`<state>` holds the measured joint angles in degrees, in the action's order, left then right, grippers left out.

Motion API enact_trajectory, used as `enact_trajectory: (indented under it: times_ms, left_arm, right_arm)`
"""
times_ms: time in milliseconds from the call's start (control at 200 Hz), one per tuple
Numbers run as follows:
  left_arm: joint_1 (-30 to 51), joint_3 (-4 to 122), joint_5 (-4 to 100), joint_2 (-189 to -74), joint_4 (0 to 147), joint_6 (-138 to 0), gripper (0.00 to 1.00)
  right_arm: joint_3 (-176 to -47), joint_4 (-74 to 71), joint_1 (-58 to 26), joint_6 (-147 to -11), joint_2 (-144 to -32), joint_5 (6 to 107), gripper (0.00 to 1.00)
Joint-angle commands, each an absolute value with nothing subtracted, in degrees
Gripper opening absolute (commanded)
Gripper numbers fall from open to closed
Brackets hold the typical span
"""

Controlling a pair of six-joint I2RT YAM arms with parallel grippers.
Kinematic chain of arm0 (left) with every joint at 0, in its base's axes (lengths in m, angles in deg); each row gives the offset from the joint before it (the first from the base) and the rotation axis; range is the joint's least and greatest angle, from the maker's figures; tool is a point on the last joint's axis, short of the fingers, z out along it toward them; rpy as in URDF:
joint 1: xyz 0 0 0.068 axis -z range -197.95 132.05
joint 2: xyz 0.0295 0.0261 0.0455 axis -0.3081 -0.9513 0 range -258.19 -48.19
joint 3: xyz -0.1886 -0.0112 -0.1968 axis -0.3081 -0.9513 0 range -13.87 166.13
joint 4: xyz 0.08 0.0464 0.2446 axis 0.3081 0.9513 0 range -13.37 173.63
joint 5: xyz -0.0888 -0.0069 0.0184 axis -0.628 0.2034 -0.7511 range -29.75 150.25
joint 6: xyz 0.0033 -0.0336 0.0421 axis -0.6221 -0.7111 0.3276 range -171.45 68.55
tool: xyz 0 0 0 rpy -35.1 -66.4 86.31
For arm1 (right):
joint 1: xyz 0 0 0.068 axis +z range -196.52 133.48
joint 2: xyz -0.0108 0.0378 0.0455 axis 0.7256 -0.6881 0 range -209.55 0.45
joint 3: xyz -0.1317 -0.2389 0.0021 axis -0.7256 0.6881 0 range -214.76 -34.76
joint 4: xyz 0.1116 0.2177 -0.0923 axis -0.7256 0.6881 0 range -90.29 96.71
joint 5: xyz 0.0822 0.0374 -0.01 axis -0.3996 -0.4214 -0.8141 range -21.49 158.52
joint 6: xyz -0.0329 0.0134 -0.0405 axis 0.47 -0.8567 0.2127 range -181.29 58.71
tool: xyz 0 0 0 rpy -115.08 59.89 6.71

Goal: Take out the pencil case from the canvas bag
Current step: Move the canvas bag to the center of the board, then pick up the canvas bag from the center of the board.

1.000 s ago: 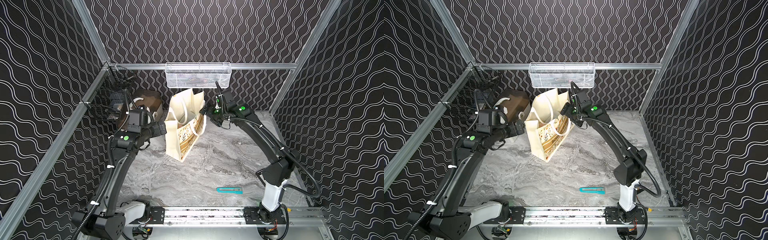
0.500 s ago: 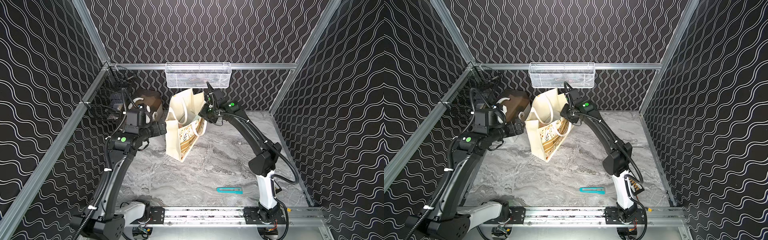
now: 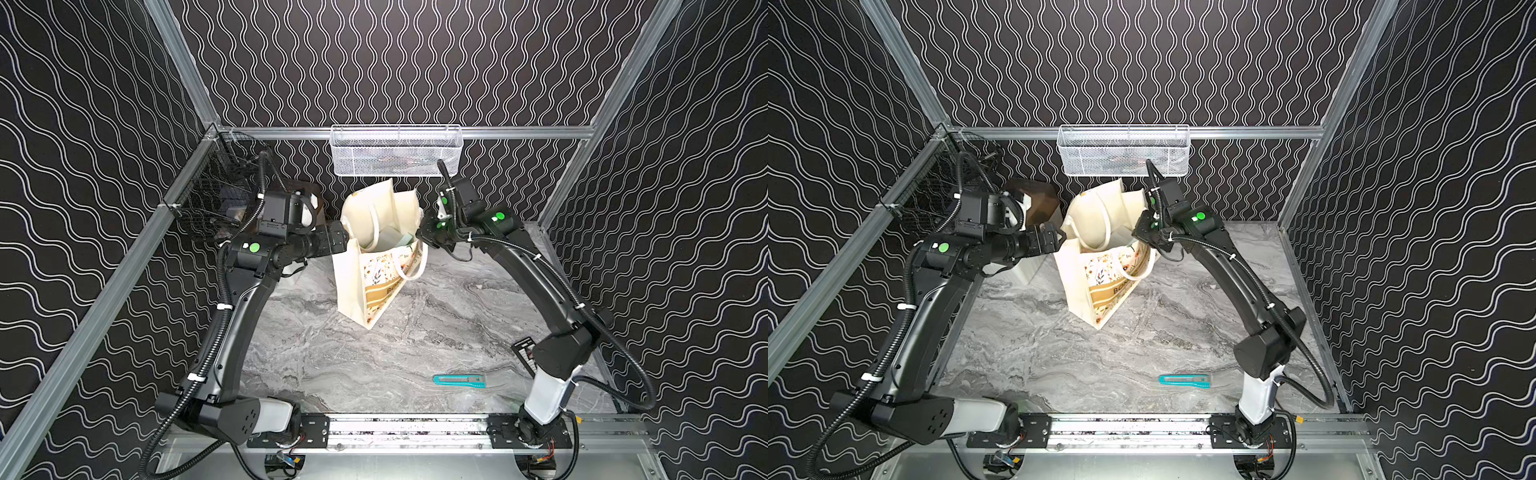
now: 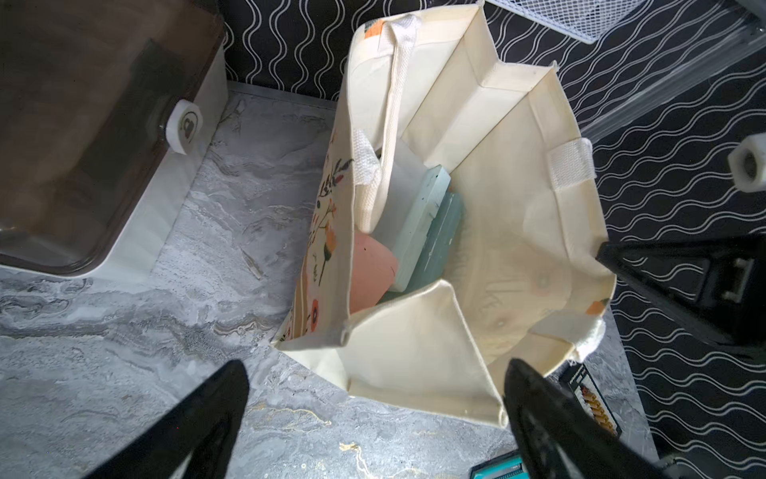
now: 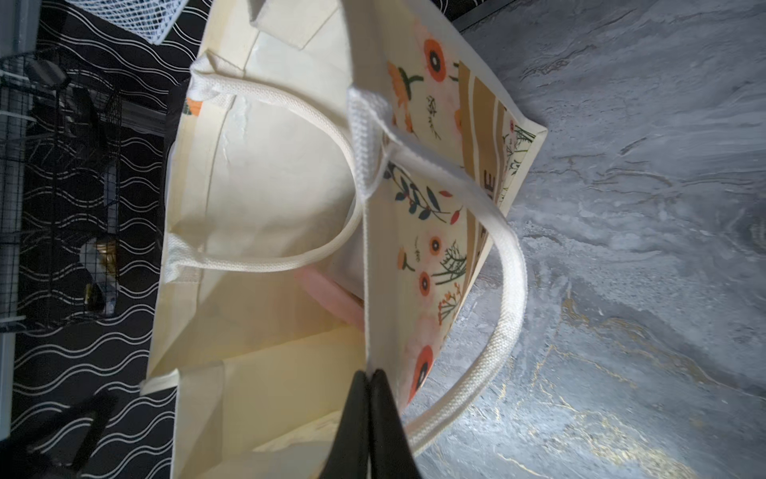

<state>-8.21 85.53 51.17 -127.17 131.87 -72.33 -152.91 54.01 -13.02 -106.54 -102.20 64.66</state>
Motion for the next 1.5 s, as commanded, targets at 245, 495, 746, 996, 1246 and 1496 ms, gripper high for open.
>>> enact_trajectory:
  times_ms: [245, 495, 746, 996, 1246, 1496]
  left_arm:
    - [3.59, 91.57, 58.75, -135.13, 139.87, -70.58, 0.99]
    - [10.77, 102.86, 59.14, -145.08, 141.61, -70.5, 0.96]
    - [13.42, 115.02, 69.87, -156.28, 148.58, -73.71, 0.97]
    - [13.63, 119.51, 72.28, -160.85, 150.66, -73.16, 0.8]
    - [13.58, 126.77, 73.38, -166.5, 153.88, -72.1, 0.64]
    - [13.01, 129.89, 71.67, -168.57, 153.28, -72.2, 0.34]
  right_arm:
    - [-137.16, 57.17, -21.49, -94.77, -87.26, 59.52, 0.0]
    - [-132.62, 61.4, -27.67, -88.0, -83.5, 57.62, 0.0]
    - [-129.48, 61.49, -28.04, -88.22, -81.94, 57.92, 0.0]
    - [-127.94, 61.41, -28.1, -88.49, -82.05, 57.89, 0.0]
    - [-127.65, 60.78, -28.1, -89.06, -82.87, 57.24, 0.0]
    - [-127.97, 61.02, -28.1, -88.87, -83.48, 57.78, 0.0]
